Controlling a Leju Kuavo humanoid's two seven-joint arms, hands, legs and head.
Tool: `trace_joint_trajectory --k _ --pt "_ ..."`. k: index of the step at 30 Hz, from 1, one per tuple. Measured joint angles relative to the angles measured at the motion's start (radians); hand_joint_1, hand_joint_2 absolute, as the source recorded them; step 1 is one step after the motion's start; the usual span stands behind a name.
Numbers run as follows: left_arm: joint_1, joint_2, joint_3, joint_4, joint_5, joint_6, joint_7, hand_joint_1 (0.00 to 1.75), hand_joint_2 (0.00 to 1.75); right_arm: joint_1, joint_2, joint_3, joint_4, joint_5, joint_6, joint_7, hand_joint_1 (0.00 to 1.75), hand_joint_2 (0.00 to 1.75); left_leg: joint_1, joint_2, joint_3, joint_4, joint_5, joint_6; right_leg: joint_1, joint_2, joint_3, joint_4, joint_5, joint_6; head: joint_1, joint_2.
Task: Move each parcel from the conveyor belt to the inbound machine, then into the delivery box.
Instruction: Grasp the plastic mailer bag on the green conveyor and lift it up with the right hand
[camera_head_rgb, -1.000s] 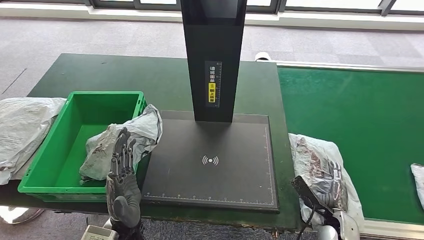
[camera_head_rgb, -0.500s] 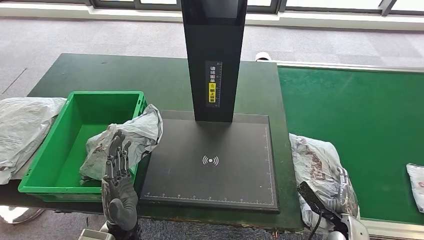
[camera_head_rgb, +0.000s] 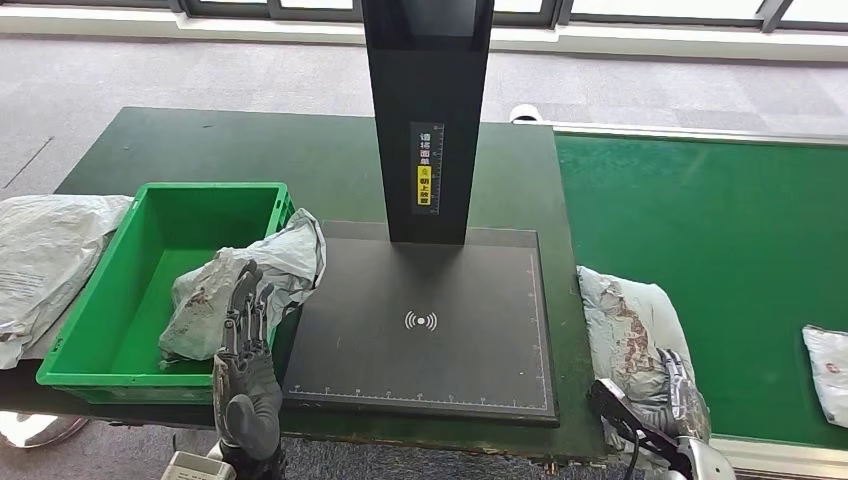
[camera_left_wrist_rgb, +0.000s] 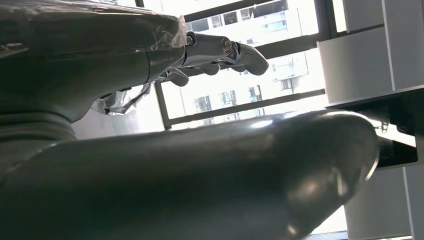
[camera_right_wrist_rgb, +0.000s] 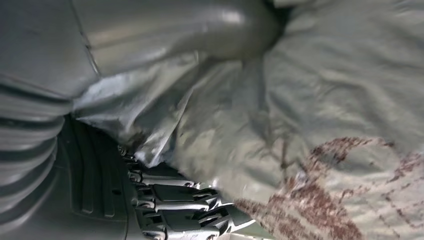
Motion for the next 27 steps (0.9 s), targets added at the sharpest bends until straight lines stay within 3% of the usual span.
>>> trace_joint_trajectory --k 12,18,23,27 --pt "-0.012 0.0 0.002 0.028 0.008 -0.004 0.0 0.0 0.0 -0.077 -0.005 0.039 0.104 0.009 -0.005 -0.016 1.75 1.75 0.0 0.001 0.006 0.0 0.0 0.0 0.0 0.002 0.005 0.0 0.0 0.0 0.0 0.0" --pt "-0.012 0.0 0.004 0.031 0.009 0.007 0.0 0.0 0.0 -0.095 -0.007 0.072 0.123 -0.006 -0.078 -0.013 1.75 1.75 0.0 0.002 0.006 0.0 0.0 0.0 0.0 0.002 0.005 0.0 0.0 0.0 0.0 0.0" --pt "0.002 -0.001 0.007 0.021 0.002 0.016 0.0 0.0 0.0 -0.052 0.01 0.076 0.007 -0.081 -0.184 -0.052 1.75 1.75 0.0 0.001 0.004 0.0 0.0 0.0 0.0 0.001 0.003 0.001 0.0 0.0 0.0 0.0" --pt "0.007 -0.002 0.01 0.016 0.0 0.019 -0.005 0.0 0.0 0.001 0.026 0.076 -0.148 -0.199 -0.242 -0.148 1.75 1.75 0.0 0.0 0.002 0.0 0.0 0.0 0.0 0.001 0.001 0.001 0.0 0.0 0.0 0.0"
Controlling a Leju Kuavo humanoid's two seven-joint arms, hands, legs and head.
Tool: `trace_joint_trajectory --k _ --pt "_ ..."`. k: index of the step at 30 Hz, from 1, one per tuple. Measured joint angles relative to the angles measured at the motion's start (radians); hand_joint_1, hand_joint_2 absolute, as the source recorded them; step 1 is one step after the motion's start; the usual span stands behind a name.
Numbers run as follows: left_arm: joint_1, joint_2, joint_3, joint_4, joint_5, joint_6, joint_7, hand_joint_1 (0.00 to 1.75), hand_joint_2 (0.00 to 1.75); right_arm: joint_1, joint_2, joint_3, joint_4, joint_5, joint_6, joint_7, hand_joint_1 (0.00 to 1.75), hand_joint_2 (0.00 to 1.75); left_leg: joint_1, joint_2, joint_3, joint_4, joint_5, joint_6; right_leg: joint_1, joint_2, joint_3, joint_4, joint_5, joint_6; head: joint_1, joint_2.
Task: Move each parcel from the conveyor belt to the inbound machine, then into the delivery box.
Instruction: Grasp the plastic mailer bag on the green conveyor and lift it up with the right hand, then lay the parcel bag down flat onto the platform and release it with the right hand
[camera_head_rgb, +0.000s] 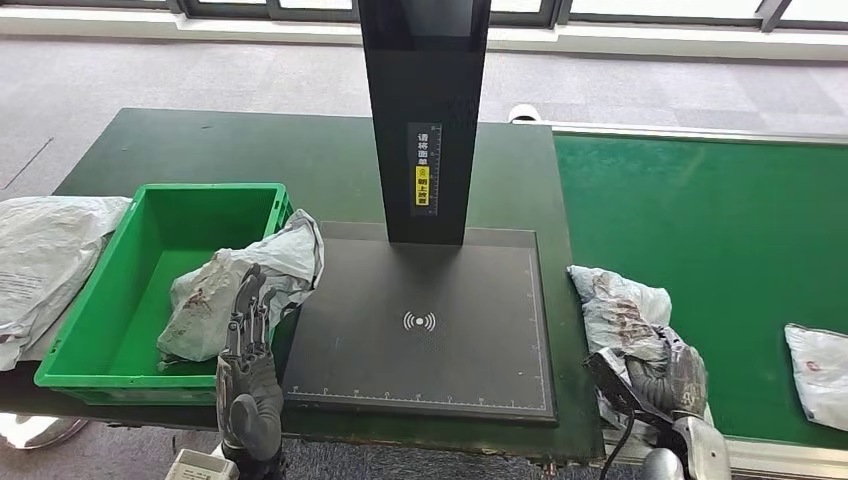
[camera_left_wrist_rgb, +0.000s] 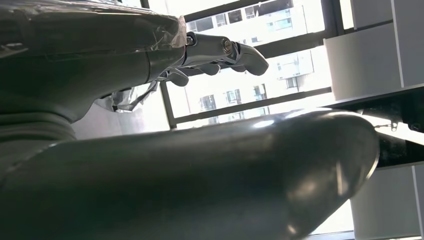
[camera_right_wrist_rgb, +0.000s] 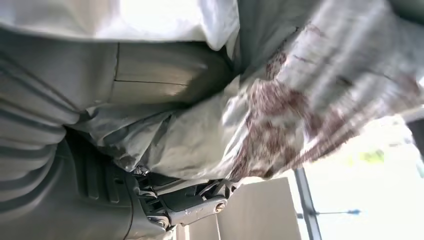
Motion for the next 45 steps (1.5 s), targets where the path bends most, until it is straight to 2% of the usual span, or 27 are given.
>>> trace_joint_trajectory --k 4,7,11,13,20,27,33,35,38,41,45 --pt "0.0 -0.002 0.003 0.001 0.001 0.001 -0.012 0.0 0.0 0.067 0.019 0.0 -0.157 -0.179 -0.104 -0.162 1.75 1.75 0.0 -0.001 -0.001 0.0 0.0 0.0 0.0 -0.001 -0.001 0.0 -0.001 -0.001 0.0 0.0" --pt "-0.002 -0.003 0.004 0.001 0.003 0.0 -0.015 0.0 0.0 0.104 0.035 -0.001 -0.247 -0.241 -0.135 -0.227 1.75 1.75 0.0 -0.001 -0.002 0.0 -0.001 0.0 0.0 -0.001 -0.002 0.0 -0.002 -0.001 0.0 0.0" --pt "-0.01 -0.005 0.006 0.006 0.008 -0.007 -0.02 0.0 0.0 0.154 0.069 -0.001 -0.359 -0.377 -0.174 -0.378 1.75 1.75 0.0 -0.001 -0.002 0.0 -0.001 0.0 0.0 -0.001 -0.002 0.0 -0.002 0.001 0.0 0.0" --pt "-0.019 -0.005 0.007 0.012 0.011 -0.012 -0.025 0.0 0.0 0.177 0.093 -0.001 -0.416 -0.4 -0.193 -0.416 1.75 1.75 0.0 -0.001 -0.002 0.0 -0.001 0.0 0.0 -0.001 -0.002 0.0 -0.002 0.0 0.0 0.0" --pt "-0.036 -0.007 0.008 0.03 0.019 -0.02 -0.032 0.0 0.0 0.217 0.13 0.015 -0.521 -0.446 -0.216 -0.432 1.75 1.75 0.0 -0.001 -0.002 0.0 -0.001 0.0 0.0 -0.001 -0.001 0.0 -0.002 0.0 0.0 0.0" --pt "-0.058 -0.009 0.01 0.054 0.036 -0.043 -0.044 0.0 0.0 0.232 0.14 0.156 -0.621 -0.479 -0.245 -0.433 1.75 1.75 0.0 0.0 -0.001 0.0 -0.001 0.0 0.0 0.0 -0.002 0.0 -0.002 0.0 0.0 0.0" --pt "-0.065 -0.01 0.011 0.069 0.042 -0.051 -0.045 0.0 0.0 0.236 0.146 0.212 -0.649 -0.501 -0.243 -0.433 1.75 1.75 0.0 0.0 -0.002 0.0 -0.001 0.0 0.0 0.0 -0.001 0.0 -0.002 0.0 0.0 0.0" --pt "-0.069 -0.011 0.011 0.073 0.045 -0.065 -0.045 0.0 0.0 0.23 0.146 0.236 -0.644 -0.505 -0.232 -0.433 1.75 1.75 0.0 0.0 -0.002 0.0 -0.001 0.0 0.0 0.0 -0.001 0.0 -0.002 0.0 0.0 0.0" --pt "-0.074 -0.014 0.012 0.077 0.046 -0.096 -0.045 0.0 0.0 0.202 0.163 0.271 -0.606 -0.422 -0.182 -0.431 1.75 1.75 0.0 0.001 -0.002 0.0 -0.001 0.0 0.0 0.001 -0.001 0.0 -0.002 0.0 0.0 0.0" --pt "-0.074 -0.018 0.016 0.076 0.05 -0.124 -0.045 0.0 0.0 0.165 0.195 0.32 -0.535 -0.319 -0.136 -0.414 1.75 1.75 0.0 0.001 -0.001 0.0 -0.001 -0.001 0.0 0.001 -0.002 0.001 -0.002 0.0 0.0 0.0" --pt "-0.072 -0.021 0.024 0.072 0.06 -0.141 -0.045 0.0 0.0 0.107 0.227 0.401 -0.421 -0.29 -0.111 -0.394 1.75 1.75 0.001 0.0 -0.001 0.0 0.0 -0.002 0.0 0.0 -0.002 0.002 -0.002 0.0 0.0 0.0"
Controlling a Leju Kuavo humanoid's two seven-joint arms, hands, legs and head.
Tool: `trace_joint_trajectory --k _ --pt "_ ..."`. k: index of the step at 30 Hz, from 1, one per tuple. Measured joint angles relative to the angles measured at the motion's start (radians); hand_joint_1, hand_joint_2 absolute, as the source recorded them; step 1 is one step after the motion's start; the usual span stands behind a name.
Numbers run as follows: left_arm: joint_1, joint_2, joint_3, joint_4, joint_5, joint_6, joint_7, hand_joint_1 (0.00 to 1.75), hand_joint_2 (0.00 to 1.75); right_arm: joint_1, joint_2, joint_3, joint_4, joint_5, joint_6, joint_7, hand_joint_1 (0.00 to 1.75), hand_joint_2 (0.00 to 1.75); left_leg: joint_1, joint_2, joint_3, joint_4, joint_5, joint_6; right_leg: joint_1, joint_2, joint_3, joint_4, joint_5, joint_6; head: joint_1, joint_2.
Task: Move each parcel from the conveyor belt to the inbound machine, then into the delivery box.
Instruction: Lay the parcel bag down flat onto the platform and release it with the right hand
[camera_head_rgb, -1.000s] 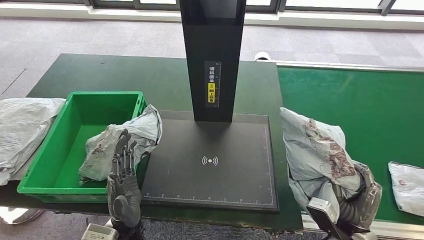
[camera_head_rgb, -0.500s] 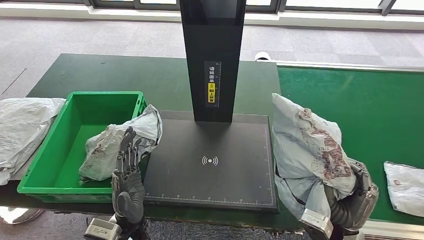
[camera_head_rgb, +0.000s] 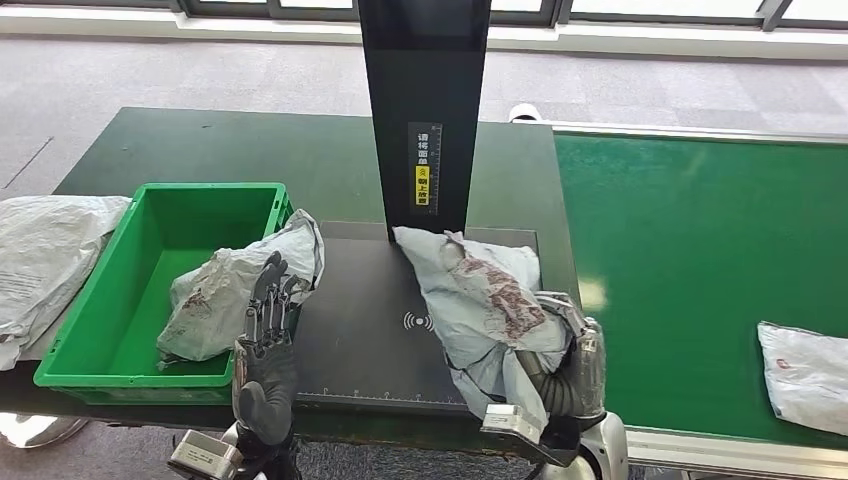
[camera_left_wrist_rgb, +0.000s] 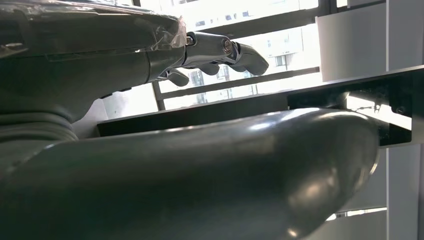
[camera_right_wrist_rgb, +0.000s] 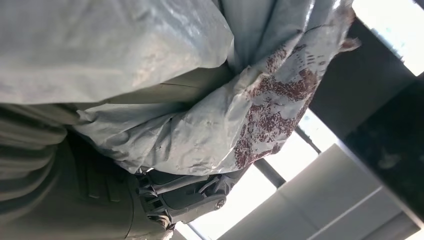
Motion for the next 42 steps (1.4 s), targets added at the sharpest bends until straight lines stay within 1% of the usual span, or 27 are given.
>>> trace_joint_trajectory --k 5,8,11,16,23,24,27,28,30,33,36,39,42 --pt "0.001 -0.003 0.007 0.001 0.015 -0.005 0.0 0.0 0.0 -0.073 0.019 0.058 0.137 0.011 0.042 0.01 1.75 1.75 0.0 0.0 0.0 0.0 0.0 0.0 0.0 0.0 0.0 0.0 0.0 0.0 0.0 0.0" --pt "0.001 -0.004 0.008 0.002 0.05 0.011 0.0 0.0 0.0 -0.129 0.041 0.086 0.261 0.018 0.029 -0.001 1.75 1.75 0.0 -0.001 -0.001 0.0 0.0 0.0 0.0 -0.001 0.0 0.0 0.0 0.0 0.0 0.0" --pt "0.002 -0.004 0.007 0.0 0.058 0.039 0.0 0.0 0.0 -0.164 0.056 0.112 0.343 0.028 0.009 -0.004 1.75 1.75 0.0 -0.001 -0.001 0.0 0.0 0.0 0.0 -0.001 0.0 0.0 0.0 0.0 0.0 0.0" --pt "-0.002 -0.002 -0.001 0.011 0.064 0.051 0.0 0.0 0.0 -0.197 0.062 0.139 0.415 0.018 -0.01 0.021 1.75 1.75 0.0 -0.001 -0.001 0.0 0.0 0.0 0.0 -0.001 -0.001 0.0 0.0 0.0 0.0 0.0" --pt "-0.022 0.002 -0.013 0.068 0.066 0.066 0.0 0.0 0.0 -0.234 0.062 0.146 0.508 -0.013 -0.078 0.01 1.75 1.75 0.0 0.0 -0.001 0.0 0.0 0.0 0.0 0.0 -0.001 0.0 0.0 0.0 0.0 0.0" --pt "-0.023 0.002 -0.014 0.071 0.066 0.066 0.0 0.0 0.0 -0.236 0.061 0.146 0.518 0.002 -0.093 0.018 1.44 1.75 0.0 0.0 -0.001 0.0 0.0 0.0 0.0 0.0 -0.001 0.0 0.0 0.0 0.0 0.0" --pt "-0.026 0.004 -0.018 0.075 0.066 0.057 0.0 0.0 0.0 -0.238 0.058 0.13 0.53 0.116 -0.129 0.069 0.13 1.75 0.0 0.0 -0.001 0.0 0.0 0.0 0.0 0.0 -0.002 0.0 0.0 0.0 0.0 0.0" --pt "-0.026 0.004 -0.019 0.076 0.061 0.052 0.0 0.0 0.0 -0.237 0.058 0.115 0.53 0.156 -0.133 0.086 0.0 1.75 0.0 0.0 -0.001 0.0 0.0 0.0 0.0 0.0 -0.002 -0.001 0.0 0.0 0.0 0.0" --pt "-0.028 0.004 -0.019 0.081 0.045 0.044 0.0 0.0 0.0 -0.234 0.055 0.075 0.529 0.182 -0.133 0.114 0.0 1.75 0.0 -0.001 -0.001 0.0 0.0 0.0 0.0 0.0 -0.002 -0.001 0.0 0.0 0.0 0.0" --pt "-0.031 0.004 -0.019 0.088 0.026 0.035 0.001 0.0 0.0 -0.209 0.037 0.023 0.503 0.126 -0.116 0.138 0.0 1.75 0.0 -0.001 -0.001 0.0 0.0 0.0 0.0 0.0 -0.001 -0.001 0.0 0.0 0.0 0.0" --pt "-0.035 0.003 -0.019 0.095 -0.001 0.032 0.014 0.0 0.0 -0.147 0.011 -0.005 0.434 0.075 -0.092 0.134 0.0 1.75 -0.001 0.0 -0.001 0.001 -0.001 0.001 -0.001 0.0 -0.002 -0.001 0.0 0.0 0.0 0.0" --pt "-0.038 0.003 -0.018 0.1 -0.031 0.046 0.039 0.0 0.0 -0.044 -0.021 -0.013 0.302 0.015 -0.071 0.117 0.0 1.75 -0.001 -0.002 -0.002 0.001 -0.001 0.001 -0.001 -0.001 -0.002 -0.001 0.0 0.0 0.0 0.0" --pt "-0.038 0.003 -0.015 0.094 -0.078 0.091 0.073 0.0 0.0 0.076 -0.049 -0.014 0.099 -0.013 -0.032 0.122 0.0 1.75 -0.001 -0.001 -0.002 0.001 -0.002 0.001 -0.001 -0.001 -0.002 -0.001 -0.001 0.0 0.0 0.0"
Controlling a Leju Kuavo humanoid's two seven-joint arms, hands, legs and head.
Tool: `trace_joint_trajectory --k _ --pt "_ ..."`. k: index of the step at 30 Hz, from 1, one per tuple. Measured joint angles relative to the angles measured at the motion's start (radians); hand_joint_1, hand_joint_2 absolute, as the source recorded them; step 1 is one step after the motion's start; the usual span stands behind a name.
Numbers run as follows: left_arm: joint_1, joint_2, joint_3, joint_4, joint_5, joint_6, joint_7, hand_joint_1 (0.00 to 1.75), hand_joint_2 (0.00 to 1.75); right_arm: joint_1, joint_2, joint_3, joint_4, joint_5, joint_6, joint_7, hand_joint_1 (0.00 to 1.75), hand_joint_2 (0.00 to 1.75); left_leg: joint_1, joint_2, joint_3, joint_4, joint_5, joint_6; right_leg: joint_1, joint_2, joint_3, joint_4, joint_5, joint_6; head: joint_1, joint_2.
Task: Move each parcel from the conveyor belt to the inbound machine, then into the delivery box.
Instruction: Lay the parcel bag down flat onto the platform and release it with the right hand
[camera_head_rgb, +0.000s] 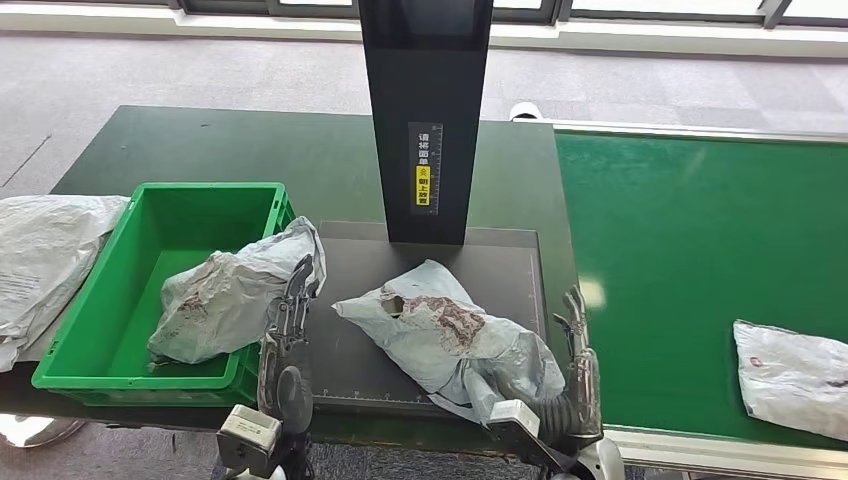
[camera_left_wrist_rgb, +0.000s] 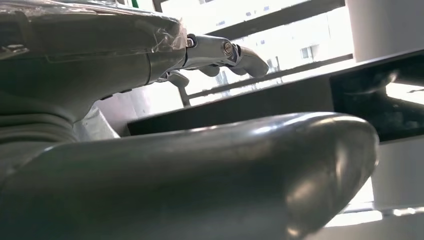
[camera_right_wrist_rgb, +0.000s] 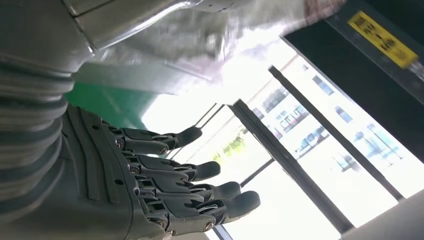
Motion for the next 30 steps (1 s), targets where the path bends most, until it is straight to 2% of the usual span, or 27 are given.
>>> trace_joint_trajectory --k 4,6,10,14,18,22,26,30 --pt "0.0 -0.004 0.004 -0.018 -0.056 0.07 0.065 0.0 0.0 0.11 -0.02 0.0 -0.256 -0.031 0.063 0.018 0.0 1.75 0.0 0.001 0.001 0.0 0.0 0.0 0.0 0.0 0.0 0.0 -0.001 0.0 0.0 0.0" --pt "0.0 -0.005 0.006 -0.02 -0.066 0.098 0.088 0.0 0.0 0.138 -0.026 -0.006 -0.333 -0.071 0.076 -0.007 0.0 1.75 0.0 0.001 0.001 0.0 0.0 0.0 0.0 0.001 0.0 0.0 -0.002 -0.001 0.0 0.0" --pt "-0.001 -0.007 0.006 -0.014 -0.082 0.123 0.117 0.0 0.0 0.167 -0.028 -0.027 -0.426 -0.167 0.094 -0.099 0.0 1.75 0.0 0.001 0.002 0.0 0.0 0.0 0.0 0.002 0.001 0.0 -0.001 0.0 0.0 0.0" --pt "-0.003 -0.008 0.006 -0.008 -0.089 0.124 0.123 0.0 0.0 0.18 -0.028 -0.04 -0.478 -0.197 0.11 -0.128 0.0 1.75 0.0 0.002 0.004 0.0 0.0 0.0 0.0 0.002 0.002 0.0 -0.001 0.0 0.0 0.0" --pt "-0.014 -0.005 0.0 0.005 -0.149 0.059 0.123 0.0 0.0 0.188 -0.033 -0.049 -0.532 -0.282 0.095 -0.153 0.0 1.75 0.0 0.002 0.004 0.0 0.0 0.0 0.0 0.002 0.003 0.0 -0.001 0.0 0.0 0.0" --pt "-0.046 0.0 -0.016 0.049 -0.236 -0.027 0.113 0.0 1.75 0.19 -0.068 -0.048 -0.629 -0.411 -0.004 -0.16 0.0 1.75 0.0 0.002 0.004 0.0 0.0 0.0 0.0 0.002 0.003 0.0 -0.001 0.0 0.0 0.0" --pt "-0.102 0.0 -0.031 0.142 -0.357 -0.005 0.103 0.0 1.75 0.174 -0.121 -0.024 -0.701 -0.462 -0.077 -0.162 0.0 1.75 0.0 0.002 0.004 0.0 0.0 0.0 -0.001 0.002 0.004 0.0 0.0 0.0 0.0 0.0" --pt "-0.136 0.0 -0.051 0.229 -0.435 0.029 0.104 0.0 1.75 0.157 -0.161 0.012 -0.731 -0.473 -0.101 -0.162 0.0 1.75 0.0 0.002 0.005 0.0 0.0 0.0 0.0 0.002 0.004 0.0 0.0 0.0 0.0 0.0"
